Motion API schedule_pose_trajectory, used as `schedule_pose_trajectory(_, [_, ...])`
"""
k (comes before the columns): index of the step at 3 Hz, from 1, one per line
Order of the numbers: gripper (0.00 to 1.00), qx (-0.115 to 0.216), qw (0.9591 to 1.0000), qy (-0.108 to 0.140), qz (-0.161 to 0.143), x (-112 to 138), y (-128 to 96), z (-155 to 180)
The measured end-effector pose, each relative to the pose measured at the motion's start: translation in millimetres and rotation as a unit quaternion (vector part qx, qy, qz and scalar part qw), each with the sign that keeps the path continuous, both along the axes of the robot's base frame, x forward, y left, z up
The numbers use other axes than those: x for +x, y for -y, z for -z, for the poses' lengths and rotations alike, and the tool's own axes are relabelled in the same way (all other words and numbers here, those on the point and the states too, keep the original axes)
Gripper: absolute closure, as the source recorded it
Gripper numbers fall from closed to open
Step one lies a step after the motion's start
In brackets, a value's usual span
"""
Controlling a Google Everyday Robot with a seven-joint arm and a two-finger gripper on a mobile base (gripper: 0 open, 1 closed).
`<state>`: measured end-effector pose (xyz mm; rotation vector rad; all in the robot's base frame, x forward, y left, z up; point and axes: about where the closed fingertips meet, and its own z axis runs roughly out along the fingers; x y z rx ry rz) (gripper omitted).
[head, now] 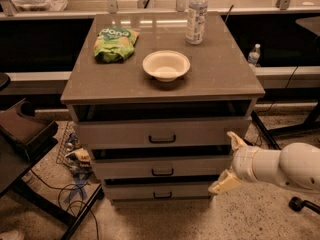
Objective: Open middle drawer
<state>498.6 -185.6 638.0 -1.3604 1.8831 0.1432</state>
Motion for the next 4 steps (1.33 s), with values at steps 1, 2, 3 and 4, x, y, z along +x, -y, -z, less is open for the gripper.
schedule_pose_trajectory(1, [0.00,-0.037,0.9989,-0.023,-0.017,-16,19,33])
schedule_pose_trajectory(2, [0.00,-0.073,0.9955,-0.039,-0.045,-16,17,73])
schedule_pose_trajectory(3, [0.00,-0.075,0.9953,-0.040,-0.046,-15,16,76])
schedule_pose_trajectory(4, [0.00,-0.089,0.9933,-0.046,-0.058,-4,5,96])
